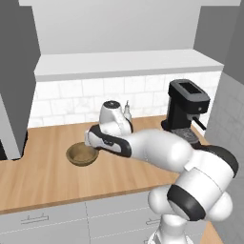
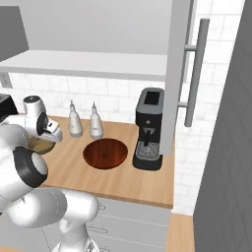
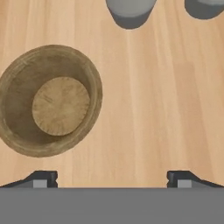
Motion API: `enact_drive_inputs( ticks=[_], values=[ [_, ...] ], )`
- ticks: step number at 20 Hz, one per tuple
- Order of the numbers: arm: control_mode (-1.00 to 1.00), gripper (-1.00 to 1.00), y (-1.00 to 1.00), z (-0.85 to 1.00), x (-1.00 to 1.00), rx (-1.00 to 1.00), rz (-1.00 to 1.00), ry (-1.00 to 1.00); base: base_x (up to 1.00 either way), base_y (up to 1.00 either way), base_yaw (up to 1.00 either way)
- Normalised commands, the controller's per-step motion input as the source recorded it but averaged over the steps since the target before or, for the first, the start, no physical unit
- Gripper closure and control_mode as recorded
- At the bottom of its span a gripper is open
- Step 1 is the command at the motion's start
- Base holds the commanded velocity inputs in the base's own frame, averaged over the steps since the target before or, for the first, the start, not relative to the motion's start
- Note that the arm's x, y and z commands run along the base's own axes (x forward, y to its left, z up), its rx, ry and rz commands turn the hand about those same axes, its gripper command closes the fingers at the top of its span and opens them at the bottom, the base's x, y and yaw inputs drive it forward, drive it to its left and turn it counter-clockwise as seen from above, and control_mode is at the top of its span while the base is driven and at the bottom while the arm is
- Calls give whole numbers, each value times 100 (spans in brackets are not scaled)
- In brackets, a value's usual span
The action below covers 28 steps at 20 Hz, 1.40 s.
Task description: Pick up the bowls on the counter and stack them on top of one another in the open cabinet. Place the smaller bowl on top of the larger bowl.
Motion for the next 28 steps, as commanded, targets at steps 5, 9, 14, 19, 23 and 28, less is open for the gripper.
enact_drive_inputs(
  ticks=[5,9,14,19,23,28],
  values=[
    [-100,-100,11,-21,17,0,0,0,0,0,0],
    [-100,-100,20,-33,16,0,0,2,0,0,0],
    [-100,-100,21,-31,18,0,0,0,0,0,0],
    [-100,-100,12,-31,28,0,0,0,0,0,0],
    [-100,-100,8,-29,28,0,0,1,0,0,0],
    [-100,-100,11,-26,28,0,0,1,0,0,0]
  ],
)
